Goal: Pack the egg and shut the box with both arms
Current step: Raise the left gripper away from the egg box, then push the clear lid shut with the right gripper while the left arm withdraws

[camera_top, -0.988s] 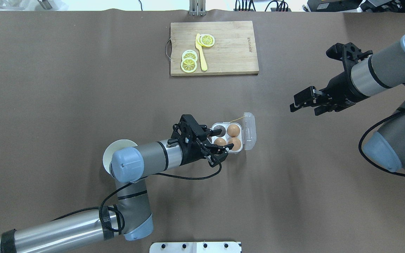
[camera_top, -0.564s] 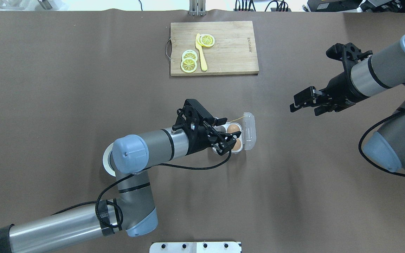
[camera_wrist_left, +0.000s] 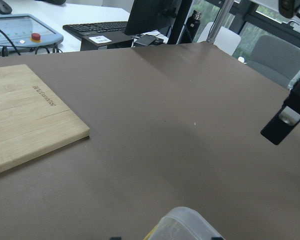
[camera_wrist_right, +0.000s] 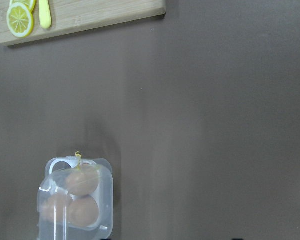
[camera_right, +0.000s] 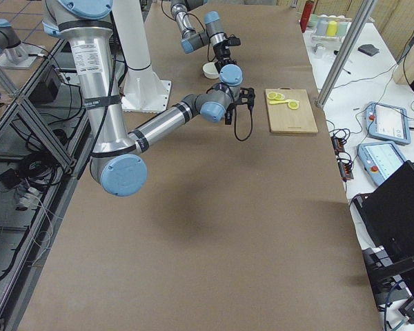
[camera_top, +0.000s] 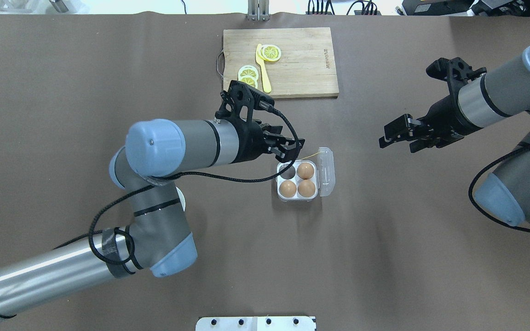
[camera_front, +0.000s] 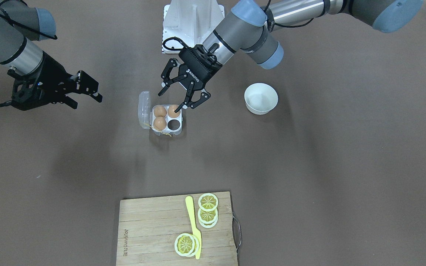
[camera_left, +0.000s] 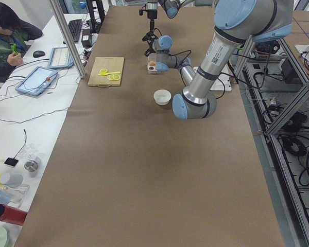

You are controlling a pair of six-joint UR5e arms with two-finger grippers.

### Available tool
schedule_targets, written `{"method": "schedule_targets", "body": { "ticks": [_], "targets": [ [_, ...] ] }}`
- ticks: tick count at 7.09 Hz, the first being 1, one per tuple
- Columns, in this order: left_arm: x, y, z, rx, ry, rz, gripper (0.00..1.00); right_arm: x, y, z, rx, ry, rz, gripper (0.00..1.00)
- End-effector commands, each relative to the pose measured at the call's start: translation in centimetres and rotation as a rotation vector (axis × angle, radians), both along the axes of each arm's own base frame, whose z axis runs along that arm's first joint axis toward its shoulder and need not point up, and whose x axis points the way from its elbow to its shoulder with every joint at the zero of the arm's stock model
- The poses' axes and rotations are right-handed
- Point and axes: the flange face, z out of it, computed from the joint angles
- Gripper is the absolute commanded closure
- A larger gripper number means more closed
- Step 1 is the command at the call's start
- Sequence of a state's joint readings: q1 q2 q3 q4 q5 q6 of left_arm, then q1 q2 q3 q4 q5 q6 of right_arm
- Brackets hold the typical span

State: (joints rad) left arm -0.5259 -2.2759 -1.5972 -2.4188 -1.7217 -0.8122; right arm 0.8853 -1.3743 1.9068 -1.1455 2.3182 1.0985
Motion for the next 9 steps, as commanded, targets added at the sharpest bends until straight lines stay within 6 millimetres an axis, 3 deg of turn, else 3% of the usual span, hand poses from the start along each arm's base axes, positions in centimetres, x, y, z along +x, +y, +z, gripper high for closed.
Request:
{"method": "schedule_targets", "body": {
  "ticks": [1,2,4,5,6,7,9],
  "targets": [
    [-8.5,-4.7,2.1,-0.090,-0.073,0.094,0.32,-1.2,0.9,-0.3,-0.026,-0.008,-0.011,0.80],
    [-12.0,-6.8,4.1,-0.121,-0.088,0.136,0.32,-2.0,1.3,-0.2,-0.009,-0.025,-0.027,1.00],
    [-18.1,-9.0,9.2,-0.205,-0.116,0.224,0.32,-5.6,2.0,-1.3,-0.013,-0.038,-0.040,1.00],
    [-21.1,-9.8,11.4,-0.242,-0.121,0.251,0.32,-8.2,1.5,-2.9,-0.011,-0.042,-0.022,1.00],
    [-22.8,-10.1,13.0,-0.269,-0.126,0.259,0.32,-9.8,0.6,-4.5,-0.009,-0.052,-0.012,1.00],
    [-23.2,-10.0,14.3,-0.272,-0.134,0.258,0.32,-11.1,0.0,-5.6,-0.004,-0.058,-0.009,1.00],
    [-23.8,-10.3,14.6,-0.275,-0.134,0.248,0.32,-13.4,0.1,-7.4,0.022,-0.061,0.009,1.00]
  ]
}}
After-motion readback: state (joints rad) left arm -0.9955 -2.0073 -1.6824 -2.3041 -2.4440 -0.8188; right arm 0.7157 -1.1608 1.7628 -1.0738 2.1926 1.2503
